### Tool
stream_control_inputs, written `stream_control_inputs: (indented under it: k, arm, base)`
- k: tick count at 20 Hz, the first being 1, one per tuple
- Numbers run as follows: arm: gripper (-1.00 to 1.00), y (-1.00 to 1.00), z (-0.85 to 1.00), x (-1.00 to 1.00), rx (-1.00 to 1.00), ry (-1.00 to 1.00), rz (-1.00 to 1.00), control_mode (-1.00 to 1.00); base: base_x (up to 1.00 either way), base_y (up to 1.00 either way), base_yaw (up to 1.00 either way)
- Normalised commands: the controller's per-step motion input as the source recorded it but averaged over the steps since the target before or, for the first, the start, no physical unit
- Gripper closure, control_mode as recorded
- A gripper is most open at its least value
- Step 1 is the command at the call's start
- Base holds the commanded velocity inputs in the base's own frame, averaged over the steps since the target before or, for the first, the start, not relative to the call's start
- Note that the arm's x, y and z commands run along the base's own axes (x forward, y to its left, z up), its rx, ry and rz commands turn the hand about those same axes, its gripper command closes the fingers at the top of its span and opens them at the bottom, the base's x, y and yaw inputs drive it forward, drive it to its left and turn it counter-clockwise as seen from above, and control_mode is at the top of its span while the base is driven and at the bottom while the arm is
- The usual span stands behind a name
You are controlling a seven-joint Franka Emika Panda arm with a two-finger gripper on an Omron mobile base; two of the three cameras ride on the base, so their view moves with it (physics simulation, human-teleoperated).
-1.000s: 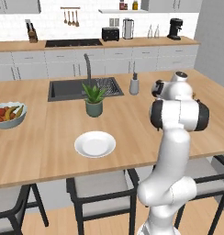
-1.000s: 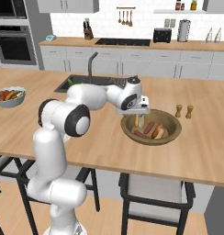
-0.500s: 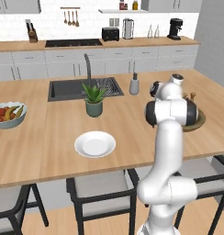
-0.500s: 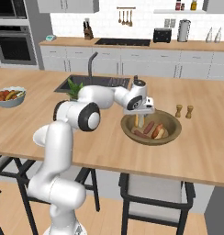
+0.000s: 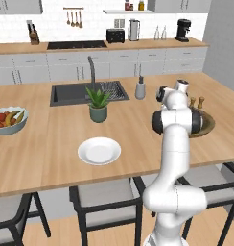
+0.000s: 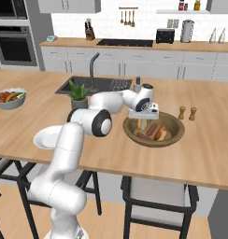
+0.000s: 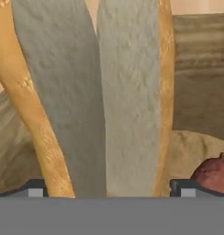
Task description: Place one bun and one sausage from the bowl on each plate.
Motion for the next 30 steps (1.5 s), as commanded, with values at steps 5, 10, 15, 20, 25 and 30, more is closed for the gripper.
stream_control_inputs:
  k: [5, 10, 15, 20, 25, 30]
  arm:
    - [1.00, 0.29, -0.19, -0.05, 0.03, 0.10, 0.00, -1.00]
    - [1.00, 0.22, 0.49, -0.84, 0.02, -0.06, -0.07, -1.00]
    - [1.00, 0.92, 0.79, -1.00, 0.00, -0.02, -0.09, -1.00]
    - [1.00, 1.00, 0.44, -1.00, -0.03, 0.00, -0.06, -1.00]
    - [1.00, 1.00, 0.10, -0.77, -0.06, 0.04, -0.01, -1.00]
    - [1.00, 1.00, 0.00, -0.44, -0.05, 0.11, 0.00, -1.00]
  base:
    - [0.00, 0.00, 0.00]
    - [0.00, 0.00, 0.00]
    - [0.00, 0.00, 0.00]
    - [0.00, 0.00, 0.00]
    - [0.00, 0.00, 0.00]
    - [0.00, 0.00, 0.00]
